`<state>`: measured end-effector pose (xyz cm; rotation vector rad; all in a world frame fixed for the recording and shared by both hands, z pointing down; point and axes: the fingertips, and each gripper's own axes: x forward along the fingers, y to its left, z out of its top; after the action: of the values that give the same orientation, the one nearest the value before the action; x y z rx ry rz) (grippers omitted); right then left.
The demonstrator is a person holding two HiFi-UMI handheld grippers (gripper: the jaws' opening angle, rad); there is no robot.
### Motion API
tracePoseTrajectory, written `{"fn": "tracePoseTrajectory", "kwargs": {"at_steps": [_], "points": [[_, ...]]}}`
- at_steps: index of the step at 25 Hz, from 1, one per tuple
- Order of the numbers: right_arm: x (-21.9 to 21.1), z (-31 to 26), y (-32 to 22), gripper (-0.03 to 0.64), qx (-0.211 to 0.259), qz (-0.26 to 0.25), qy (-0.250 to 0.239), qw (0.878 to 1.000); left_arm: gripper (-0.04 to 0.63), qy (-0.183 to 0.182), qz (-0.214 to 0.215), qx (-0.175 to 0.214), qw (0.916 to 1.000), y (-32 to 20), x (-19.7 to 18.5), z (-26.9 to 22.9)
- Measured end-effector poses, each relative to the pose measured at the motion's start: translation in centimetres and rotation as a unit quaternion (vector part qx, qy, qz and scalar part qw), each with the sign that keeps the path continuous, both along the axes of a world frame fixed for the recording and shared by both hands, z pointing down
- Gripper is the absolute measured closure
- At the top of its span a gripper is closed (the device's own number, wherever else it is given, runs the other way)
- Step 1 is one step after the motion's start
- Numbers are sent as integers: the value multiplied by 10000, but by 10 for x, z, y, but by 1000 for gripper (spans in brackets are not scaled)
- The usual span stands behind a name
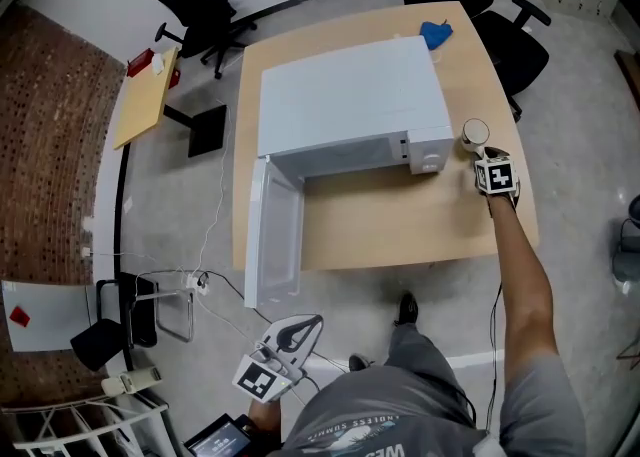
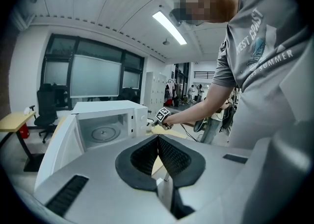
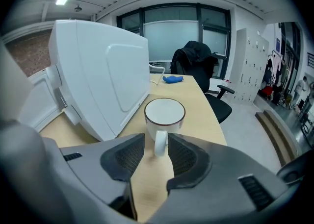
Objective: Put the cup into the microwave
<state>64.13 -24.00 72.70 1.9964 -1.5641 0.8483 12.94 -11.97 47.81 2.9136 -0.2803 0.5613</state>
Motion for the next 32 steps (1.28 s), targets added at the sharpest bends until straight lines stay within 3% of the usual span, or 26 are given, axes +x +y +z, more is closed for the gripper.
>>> {"fn": "tracePoseTrajectory", "kwargs": {"at_steps": [6,9,11,14,16,19,23,32], "points": [[5,22,-10,474,-235,17,141,9996,575,-158,-131,-138,9997,8,-4,10],[10,23,-2,538,-287,195,94,9994,575,-362,-37,-179,9992,17,-5,10],[19,25,12,543,-376,351,-119,9986,575,-484,60,-256,9985,20,-3,14],[34,13,11,546,13,425,128,9990,575,-321,104,-312,9989,13,2,18],[21,10,8,546,190,436,150,9988,575,-128,122,-203,9996,8,1,15],[-7,10,12,546,255,354,27,9990,575,-25,186,-26,9998,6,-7,9],[-19,-3,26,546,329,335,36,9989,575,64,186,-131,9997,4,-12,8],[-51,-84,44,546,794,237,257,9962,575,407,331,282,9982,-6,-40,-40]]}}
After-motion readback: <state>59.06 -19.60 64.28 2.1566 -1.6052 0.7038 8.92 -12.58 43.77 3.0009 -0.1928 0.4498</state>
